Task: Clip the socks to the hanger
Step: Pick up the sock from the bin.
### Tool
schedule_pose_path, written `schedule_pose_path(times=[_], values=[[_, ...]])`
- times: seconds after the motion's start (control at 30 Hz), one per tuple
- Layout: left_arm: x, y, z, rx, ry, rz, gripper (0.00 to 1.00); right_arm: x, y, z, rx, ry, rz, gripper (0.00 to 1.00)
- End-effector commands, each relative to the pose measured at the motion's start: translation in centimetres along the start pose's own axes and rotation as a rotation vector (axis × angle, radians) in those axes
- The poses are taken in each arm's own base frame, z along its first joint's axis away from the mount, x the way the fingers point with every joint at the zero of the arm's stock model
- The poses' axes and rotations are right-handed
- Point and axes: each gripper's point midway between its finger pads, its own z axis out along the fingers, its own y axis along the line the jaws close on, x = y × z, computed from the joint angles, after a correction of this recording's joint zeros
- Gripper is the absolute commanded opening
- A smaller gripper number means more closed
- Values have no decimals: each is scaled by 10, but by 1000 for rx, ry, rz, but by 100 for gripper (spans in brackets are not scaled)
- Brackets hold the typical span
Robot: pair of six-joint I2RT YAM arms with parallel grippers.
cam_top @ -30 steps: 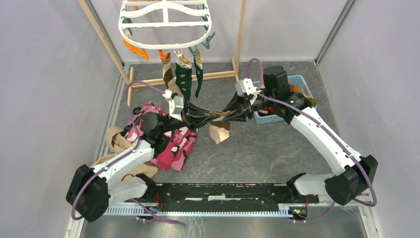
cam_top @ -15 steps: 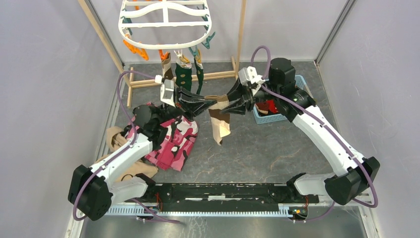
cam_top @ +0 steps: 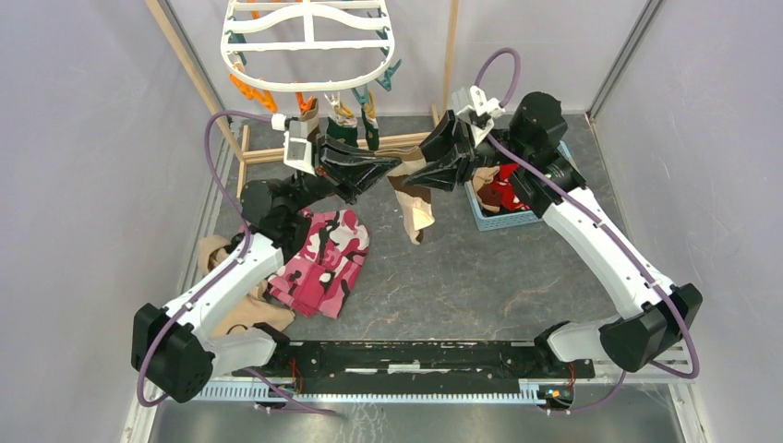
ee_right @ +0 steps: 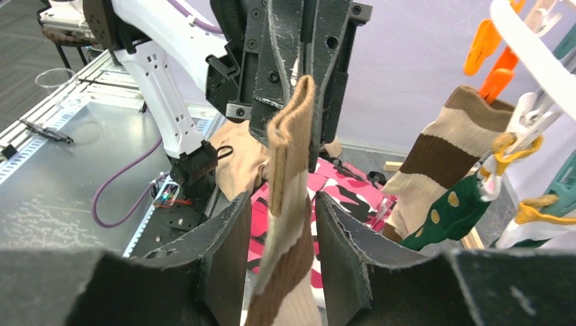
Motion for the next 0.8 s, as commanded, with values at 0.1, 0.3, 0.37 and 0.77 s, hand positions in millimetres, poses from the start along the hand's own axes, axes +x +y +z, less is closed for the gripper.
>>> schedule_pose_path(times=[0.1,0.3,0.37,0.77], values=[[-31,1,8,-26,-67,-10,2,-53,-8,0,53,-107,-12,45],[-35,3,7,-45,-87,-26,2,-62,-8,1,51,-139,11,43],[-36,3,7,-44,-94,-28,2,-62,-10,1,55,-142,12,36],[-32,4,2,-47,-92,-36,6,-57,-5,1,34,-136,22,0]])
